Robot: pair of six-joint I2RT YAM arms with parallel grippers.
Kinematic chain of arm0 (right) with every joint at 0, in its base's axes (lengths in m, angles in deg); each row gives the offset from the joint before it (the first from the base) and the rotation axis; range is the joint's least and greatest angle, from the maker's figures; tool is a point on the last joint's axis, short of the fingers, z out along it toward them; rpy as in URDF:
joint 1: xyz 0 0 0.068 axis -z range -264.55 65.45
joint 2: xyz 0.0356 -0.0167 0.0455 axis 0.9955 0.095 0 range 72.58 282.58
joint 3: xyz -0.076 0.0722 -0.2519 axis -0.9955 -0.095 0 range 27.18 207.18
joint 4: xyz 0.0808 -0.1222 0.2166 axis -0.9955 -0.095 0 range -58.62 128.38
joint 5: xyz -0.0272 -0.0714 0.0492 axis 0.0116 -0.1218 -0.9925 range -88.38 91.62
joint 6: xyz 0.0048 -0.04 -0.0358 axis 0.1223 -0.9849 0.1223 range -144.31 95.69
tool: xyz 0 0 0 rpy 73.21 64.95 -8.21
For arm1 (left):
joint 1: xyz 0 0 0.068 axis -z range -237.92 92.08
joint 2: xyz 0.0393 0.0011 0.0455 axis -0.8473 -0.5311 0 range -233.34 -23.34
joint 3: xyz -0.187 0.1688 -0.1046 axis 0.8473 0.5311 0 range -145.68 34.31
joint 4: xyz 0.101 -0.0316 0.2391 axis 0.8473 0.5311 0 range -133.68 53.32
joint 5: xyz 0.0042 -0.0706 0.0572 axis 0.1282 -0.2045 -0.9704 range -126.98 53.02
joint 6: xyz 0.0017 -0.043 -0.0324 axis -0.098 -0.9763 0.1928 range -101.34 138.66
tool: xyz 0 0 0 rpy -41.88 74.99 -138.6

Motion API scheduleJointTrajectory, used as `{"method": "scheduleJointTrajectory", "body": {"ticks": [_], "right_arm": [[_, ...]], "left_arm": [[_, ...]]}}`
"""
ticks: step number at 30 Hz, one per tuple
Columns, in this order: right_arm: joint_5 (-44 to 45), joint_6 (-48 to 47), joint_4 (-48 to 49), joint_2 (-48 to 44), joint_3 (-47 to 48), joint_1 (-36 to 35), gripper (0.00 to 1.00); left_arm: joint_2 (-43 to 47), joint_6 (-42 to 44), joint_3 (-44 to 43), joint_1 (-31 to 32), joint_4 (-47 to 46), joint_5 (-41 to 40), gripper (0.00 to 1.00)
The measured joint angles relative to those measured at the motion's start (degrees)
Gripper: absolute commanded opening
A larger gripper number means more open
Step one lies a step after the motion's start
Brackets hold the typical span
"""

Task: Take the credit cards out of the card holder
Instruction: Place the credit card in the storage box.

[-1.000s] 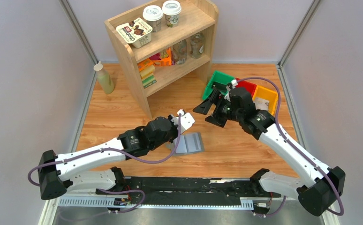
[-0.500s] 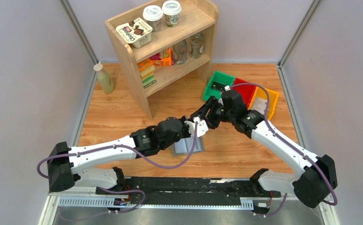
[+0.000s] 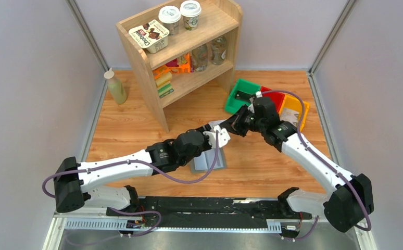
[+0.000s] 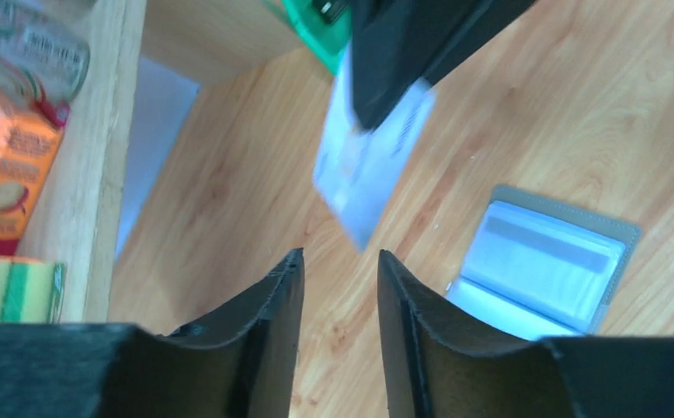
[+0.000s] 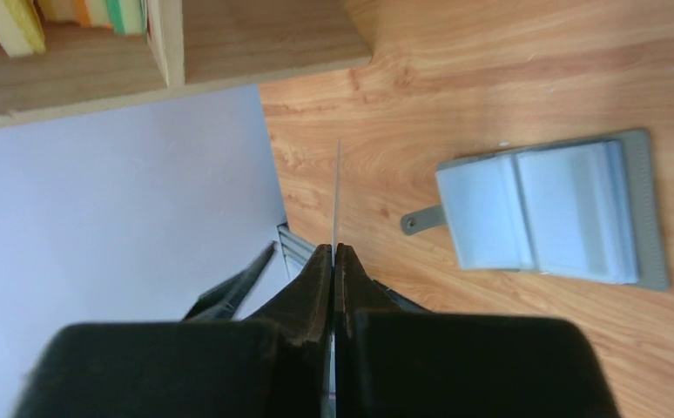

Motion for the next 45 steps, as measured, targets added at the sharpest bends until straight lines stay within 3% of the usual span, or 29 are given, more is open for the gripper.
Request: {"method": "scheduleJointTrajectory", "body": {"ticks": [7, 14, 18, 31, 38, 41, 45], "right_arm": [[-2.16, -9.64, -1.86, -2.51, -1.92, 13.90, 0.00], [-3.63, -23.82, -10.49, -1.40, 0.42, 34.29, 0.00], [-1.92, -29.46, -14.34, 2.86, 4.04, 41.53, 0.00], [10.08, -38.14, -15.80, 17.99, 13.25, 49.24, 0.00], [6.62, -41.46, -13.49, 26.67, 16.31, 49.79, 0.00], [3.21, -42.14, -12.48, 29.20, 16.33, 49.77, 0.10], [4.48, -42.38, -13.20, 30.25, 16.83, 49.77, 0.44]], "left_arm": [[3.39, -15.45, -0.94, -10.97, 6.43, 3.34, 0.80], [11.21, -34.45, 0.66, -23.34, 11.67, 12.66, 0.86], [13.53, -41.97, 4.81, -25.70, 13.09, 17.33, 0.87], [17.42, -49.35, 8.17, -27.10, 15.10, 22.56, 0.88], [17.92, -51.63, 9.99, -27.10, 15.58, 23.39, 0.88], [18.45, -52.43, 10.14, -27.10, 15.56, 23.58, 0.88], [18.95, -53.59, 10.25, -27.10, 15.58, 24.17, 0.87]]}}
